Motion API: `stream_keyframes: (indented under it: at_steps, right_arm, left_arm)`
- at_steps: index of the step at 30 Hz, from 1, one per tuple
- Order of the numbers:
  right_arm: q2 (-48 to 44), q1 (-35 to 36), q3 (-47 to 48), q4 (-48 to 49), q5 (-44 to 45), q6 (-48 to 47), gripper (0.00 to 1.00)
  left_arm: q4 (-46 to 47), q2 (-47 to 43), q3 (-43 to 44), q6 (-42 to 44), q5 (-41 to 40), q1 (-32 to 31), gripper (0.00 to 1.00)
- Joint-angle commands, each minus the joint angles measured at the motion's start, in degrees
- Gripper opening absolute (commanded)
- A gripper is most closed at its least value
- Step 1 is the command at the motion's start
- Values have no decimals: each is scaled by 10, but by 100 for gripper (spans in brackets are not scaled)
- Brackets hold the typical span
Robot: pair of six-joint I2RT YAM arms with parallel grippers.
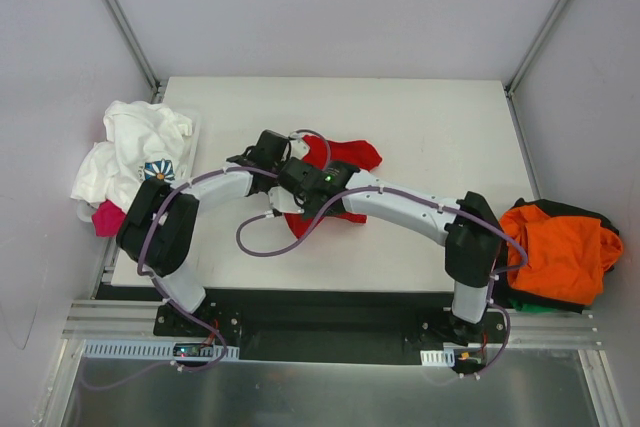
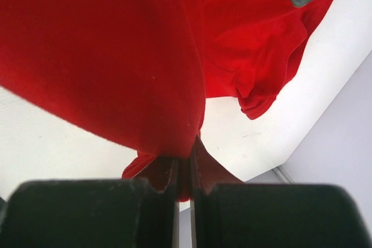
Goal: Fold and stack the t-shirts
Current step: Grab one side of the 2/3 rectangular tshirt with both arms
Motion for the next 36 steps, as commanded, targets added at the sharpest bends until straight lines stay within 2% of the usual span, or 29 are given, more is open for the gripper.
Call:
stream_keyframes:
  at_steps: [1,8,21,36]
  right_arm:
    - [16,-20,31,7,3,-28,1]
    - [42,-45,61,18,-3,-52,1]
    - [107,-93,134,31,-19,-95,1]
    - [211,-167,230,70,-45,-132,1]
  left_arm:
    - [-7,-50,21,7,-38,-1,99]
    - [5,-71,47,29,-71,6,99]
    - [66,-38,60,65,-143,40,99]
    - [85,-22,63,76,-163,62,99]
